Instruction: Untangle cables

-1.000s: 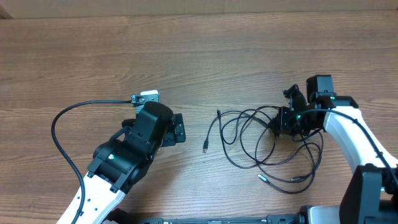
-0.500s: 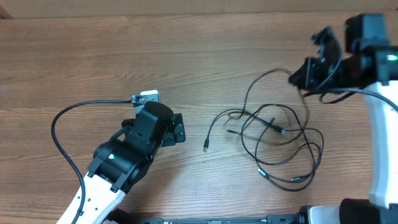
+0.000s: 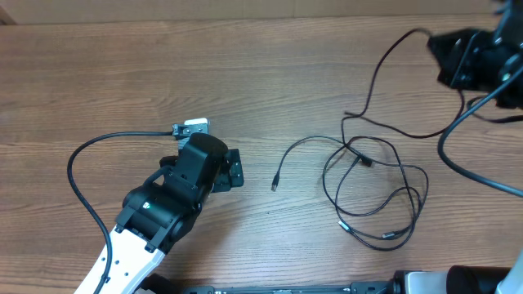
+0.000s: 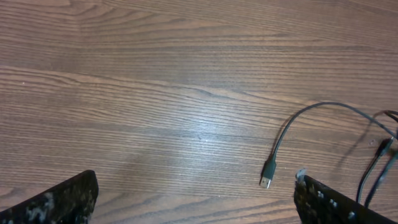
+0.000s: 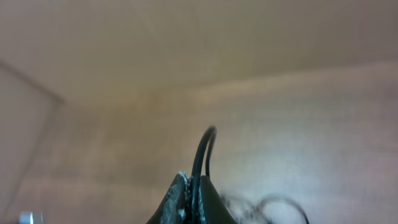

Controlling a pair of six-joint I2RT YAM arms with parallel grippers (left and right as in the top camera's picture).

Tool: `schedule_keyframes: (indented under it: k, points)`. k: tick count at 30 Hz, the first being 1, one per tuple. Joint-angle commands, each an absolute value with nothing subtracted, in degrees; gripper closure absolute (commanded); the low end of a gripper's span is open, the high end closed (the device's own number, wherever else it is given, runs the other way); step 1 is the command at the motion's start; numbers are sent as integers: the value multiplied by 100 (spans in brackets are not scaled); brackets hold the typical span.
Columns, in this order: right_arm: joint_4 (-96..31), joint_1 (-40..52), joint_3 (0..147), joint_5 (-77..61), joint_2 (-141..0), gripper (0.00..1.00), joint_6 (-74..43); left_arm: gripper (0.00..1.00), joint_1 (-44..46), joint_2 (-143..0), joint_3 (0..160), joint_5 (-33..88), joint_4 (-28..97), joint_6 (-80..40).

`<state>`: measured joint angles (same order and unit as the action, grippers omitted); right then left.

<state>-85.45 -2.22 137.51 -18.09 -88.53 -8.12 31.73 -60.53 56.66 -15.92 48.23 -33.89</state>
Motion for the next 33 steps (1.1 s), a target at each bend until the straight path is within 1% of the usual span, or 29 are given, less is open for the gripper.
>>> schedule_keyframes:
  k: [1,3,7,11,15,22,24,27,33]
  points:
    - [-8154,-233,14020,-1527,-8785,96,-1507,0,3146,-6075,5712,-1691,4821,-3275]
    - [-7701,-233,14068,-1566,-8785,96,-1892,0,3146,-6073,5712,-1693,4821,-3275]
    - [-6954,-233,14068,-1699,-8785,96,-2257,0,3146,-6075,5712,-1691,4821,-3275]
    - [-6598,-233,14068,-1400,-8785,96,-2250,0,3146,-6073,5712,-1693,4821,-3275]
    - [-6434,-233,14066,-292,-8788,96,-2248,0,3146,-6075,5712,-1693,4823,-3275]
    - [-6416,-235,14064,3129,-8807,96,-2182,0,3146,-6075,5712,-1691,4823,-3275]
    - [-6412,-248,14064,3986,-8851,96,-1957,0,3146,-6075,5712,-1693,4821,-3275]
    - [-6434,-381,14064,4512,-8919,96,-1697,0,3146,-6075,5712,-1693,4823,-3275]
    - [-6514,-1035,14059,4558,-9085,96,-1632,0,3146,-6075,5712,-1691,4821,-3275]
